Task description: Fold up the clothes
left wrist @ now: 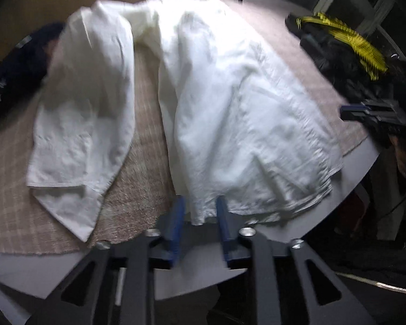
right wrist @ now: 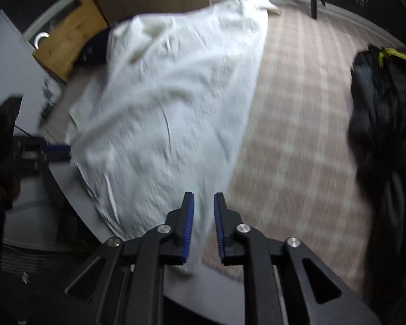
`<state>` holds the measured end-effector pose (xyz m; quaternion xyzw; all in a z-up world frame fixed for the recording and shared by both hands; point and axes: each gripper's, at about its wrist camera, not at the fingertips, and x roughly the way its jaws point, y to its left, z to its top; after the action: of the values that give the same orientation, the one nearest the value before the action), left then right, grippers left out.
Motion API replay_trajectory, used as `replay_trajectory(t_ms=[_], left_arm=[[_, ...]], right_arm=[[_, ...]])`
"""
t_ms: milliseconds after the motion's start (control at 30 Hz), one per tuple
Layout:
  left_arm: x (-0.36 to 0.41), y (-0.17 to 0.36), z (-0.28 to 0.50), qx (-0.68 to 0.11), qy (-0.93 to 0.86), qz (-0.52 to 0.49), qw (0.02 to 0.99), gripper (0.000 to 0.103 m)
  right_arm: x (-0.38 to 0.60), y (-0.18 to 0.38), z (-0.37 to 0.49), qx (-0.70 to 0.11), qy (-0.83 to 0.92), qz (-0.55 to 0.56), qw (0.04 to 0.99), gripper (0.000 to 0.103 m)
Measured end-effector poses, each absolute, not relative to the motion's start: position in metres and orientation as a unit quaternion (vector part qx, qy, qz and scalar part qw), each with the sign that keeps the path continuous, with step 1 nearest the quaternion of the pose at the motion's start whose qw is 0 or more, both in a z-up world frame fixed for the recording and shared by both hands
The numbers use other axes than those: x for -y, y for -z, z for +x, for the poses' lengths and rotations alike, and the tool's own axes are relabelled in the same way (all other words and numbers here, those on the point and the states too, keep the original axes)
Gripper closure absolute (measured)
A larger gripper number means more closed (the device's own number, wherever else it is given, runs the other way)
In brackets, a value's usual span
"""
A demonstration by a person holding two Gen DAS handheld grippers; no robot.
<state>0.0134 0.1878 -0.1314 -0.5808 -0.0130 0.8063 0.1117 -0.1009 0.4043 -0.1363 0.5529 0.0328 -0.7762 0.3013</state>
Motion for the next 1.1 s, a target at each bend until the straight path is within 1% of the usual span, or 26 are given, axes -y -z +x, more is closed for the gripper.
replay_trajectory(t_ms=[33, 100, 133, 233, 300, 333, 367, 433, 500, 567, 667, 733, 767, 800, 833, 867, 933, 1067, 1100], left_arm=[[-0.198, 0.125, 0.015, 0.019, -0.81, -0.572, 0.124, 0.078], [-0.222, 0.117, 0.017, 0.028, -0.814, -0.559, 0.153, 0.072], [-0.235, 0.116, 0.018, 0.031, -0.813, -0.556, 0.171, 0.071], [-0.292, 0.132, 0.006, 0.013, -0.803, -0.562, 0.199, 0.07], [-0.31, 0.147, -0.003, 0.002, -0.796, -0.576, 0.184, 0.07], [-0.318, 0.155, -0.007, -0.003, -0.793, -0.584, 0.175, 0.07], [-0.325, 0.163, -0.011, -0.008, -0.79, -0.591, 0.165, 0.07], [-0.34, 0.179, -0.019, -0.018, -0.783, -0.605, 0.146, 0.07], [-0.341, 0.181, -0.023, -0.015, -0.789, -0.599, 0.136, 0.068], [-0.34, 0.182, -0.027, -0.002, -0.789, -0.601, 0.128, 0.068], [-0.337, 0.182, -0.028, 0.015, -0.792, -0.598, 0.119, 0.074], [-0.332, 0.183, -0.028, 0.026, -0.793, -0.598, 0.112, 0.082], [-0.327, 0.183, -0.028, 0.043, -0.791, -0.6, 0.11, 0.089], [-0.321, 0.184, -0.028, 0.063, -0.786, -0.605, 0.111, 0.097], [-0.317, 0.185, -0.028, 0.078, -0.782, -0.607, 0.113, 0.101], [-0.313, 0.186, -0.027, 0.092, -0.779, -0.609, 0.116, 0.103], [-0.307, 0.186, -0.025, 0.115, -0.774, -0.61, 0.12, 0.103], [-0.3, 0.173, -0.021, 0.148, -0.776, -0.6, 0.128, 0.103], [-0.302, 0.17, -0.019, 0.146, -0.777, -0.599, 0.128, 0.103]], right_arm=[[-0.4, 0.132, -0.111, -0.032, 0.779, 0.547, 0.305, 0.087], [-0.394, 0.124, -0.138, -0.029, 0.783, 0.539, 0.31, 0.087], [-0.392, 0.121, -0.155, -0.027, 0.784, 0.536, 0.312, 0.087], [-0.386, 0.116, -0.208, -0.018, 0.787, 0.529, 0.316, 0.087], [-0.378, 0.119, -0.246, -0.016, 0.787, 0.529, 0.318, 0.086], [-0.373, 0.12, -0.265, -0.016, 0.785, 0.53, 0.32, 0.085], [-0.368, 0.122, -0.284, -0.016, 0.784, 0.531, 0.321, 0.078], [-0.357, 0.127, -0.319, -0.023, 0.784, 0.532, 0.319, 0.069], [-0.346, 0.132, -0.35, -0.036, 0.786, 0.531, 0.314, 0.069], [-0.335, 0.138, -0.381, -0.049, 0.789, 0.53, 0.308, 0.068], [-0.318, 0.15, -0.423, -0.066, 0.786, 0.536, 0.302, 0.067], [-0.307, 0.161, -0.436, -0.076, 0.778, 0.543, 0.307, 0.067], [-0.301, 0.164, -0.437, -0.09, 0.775, 0.539, 0.317, 0.069], [-0.296, 0.166, -0.437, -0.104, 0.772, 0.535, 0.326, 0.074], [-0.292, 0.166, -0.435, -0.121, 0.772, 0.528, 0.331, 0.095], [-0.288, 0.166, -0.432, -0.136, 0.773, 0.521, 0.336, 0.097], [-0.286, 0.16, -0.426, -0.145, 0.776, 0.503, 0.352, 0.097], [-0.289, 0.142, -0.427, -0.136, 0.782, 0.486, 0.367, 0.098], [-0.289, 0.139, -0.429, -0.134, 0.782, 0.486, 0.367, 0.098]])
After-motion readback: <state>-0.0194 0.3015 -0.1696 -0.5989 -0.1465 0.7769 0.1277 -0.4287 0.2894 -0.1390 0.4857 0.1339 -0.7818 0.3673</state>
